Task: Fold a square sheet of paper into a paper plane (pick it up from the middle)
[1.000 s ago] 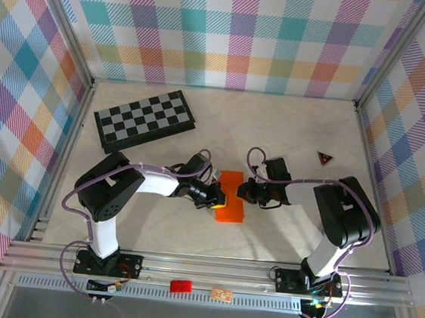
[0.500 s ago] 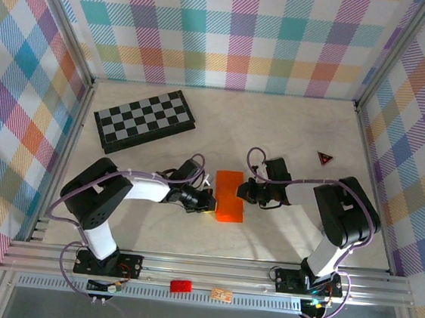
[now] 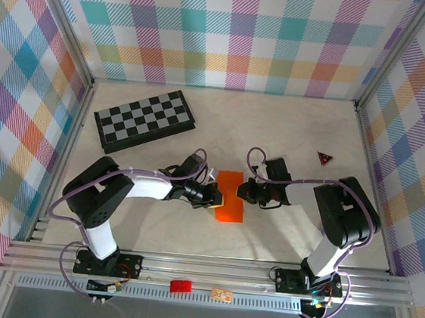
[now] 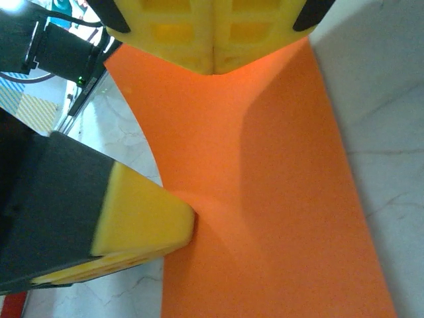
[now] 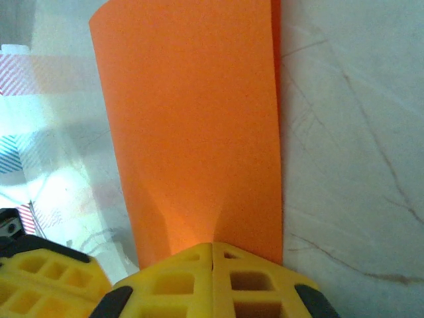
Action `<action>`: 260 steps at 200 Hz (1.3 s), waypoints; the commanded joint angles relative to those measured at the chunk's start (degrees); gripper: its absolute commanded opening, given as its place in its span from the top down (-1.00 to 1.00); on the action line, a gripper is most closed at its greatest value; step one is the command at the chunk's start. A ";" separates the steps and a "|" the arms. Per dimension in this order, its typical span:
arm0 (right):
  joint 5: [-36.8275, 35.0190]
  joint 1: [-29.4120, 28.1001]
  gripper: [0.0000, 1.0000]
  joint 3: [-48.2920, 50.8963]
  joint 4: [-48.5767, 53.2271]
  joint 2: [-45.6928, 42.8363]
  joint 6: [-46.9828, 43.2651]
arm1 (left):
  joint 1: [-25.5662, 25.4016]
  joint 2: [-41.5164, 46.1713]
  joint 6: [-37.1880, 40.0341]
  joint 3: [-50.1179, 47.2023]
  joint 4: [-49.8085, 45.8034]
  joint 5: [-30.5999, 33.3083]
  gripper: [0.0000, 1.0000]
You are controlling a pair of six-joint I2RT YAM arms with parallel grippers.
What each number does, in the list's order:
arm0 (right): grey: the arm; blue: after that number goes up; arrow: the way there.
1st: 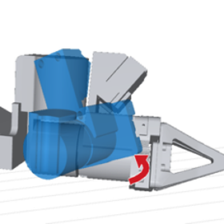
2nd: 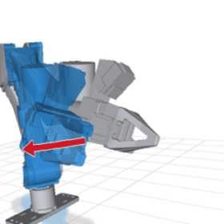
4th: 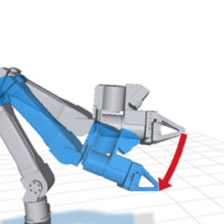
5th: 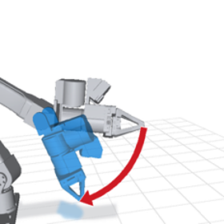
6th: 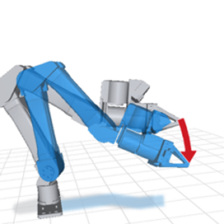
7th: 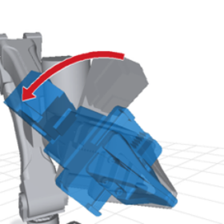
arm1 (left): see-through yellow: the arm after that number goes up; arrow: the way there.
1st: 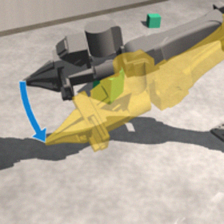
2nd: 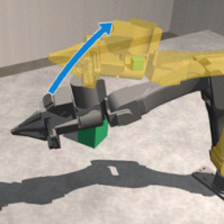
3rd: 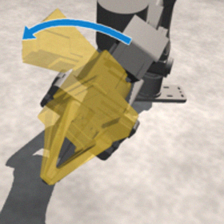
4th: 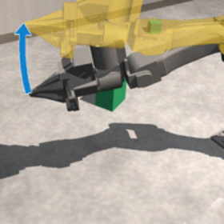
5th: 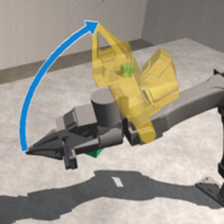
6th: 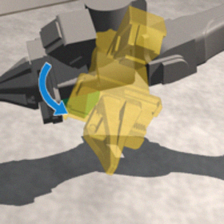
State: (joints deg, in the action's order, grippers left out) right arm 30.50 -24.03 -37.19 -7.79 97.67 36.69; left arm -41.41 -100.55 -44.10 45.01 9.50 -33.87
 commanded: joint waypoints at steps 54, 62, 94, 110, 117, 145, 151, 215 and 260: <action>-10.62 0.54 1.00 1.74 11.90 3.37 -2.33 | -0.69 -0.89 9.44 -4.84 -12.21 3.28 1.00; -10.64 0.48 1.00 1.69 11.90 3.24 -2.33 | -0.69 -0.34 11.16 -5.49 -14.37 4.32 1.00; -10.81 0.48 1.00 1.68 12.06 3.08 -2.42 | -0.69 3.56 13.82 -6.50 -16.97 4.48 1.00; -10.82 0.48 1.00 1.85 11.82 2.97 -2.26 | -0.69 6.42 13.57 -6.02 -16.97 4.84 1.00; -10.74 0.48 1.00 1.98 11.74 2.96 -2.15 | -0.69 7.52 13.08 -5.65 -16.67 5.03 1.00; -10.56 0.54 1.00 1.86 11.70 3.02 -2.09 | -0.60 9.37 6.63 -4.39 -12.05 5.49 1.00; -10.47 0.48 1.00 1.82 11.71 3.04 -2.07 | -0.64 8.97 4.50 -4.68 -8.92 4.03 1.00; -10.20 0.48 1.00 1.51 11.84 3.12 -2.07 | -1.94 0.72 -6.24 -3.04 8.41 -2.78 1.00; -10.54 0.48 1.00 0.94 12.99 3.41 -2.50 | -2.00 -0.62 -2.63 -6.74 4.11 -2.89 1.00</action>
State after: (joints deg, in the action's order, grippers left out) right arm 29.67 -24.14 -38.33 -5.28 97.67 36.42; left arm -42.96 -101.49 -48.40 40.58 15.14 -35.44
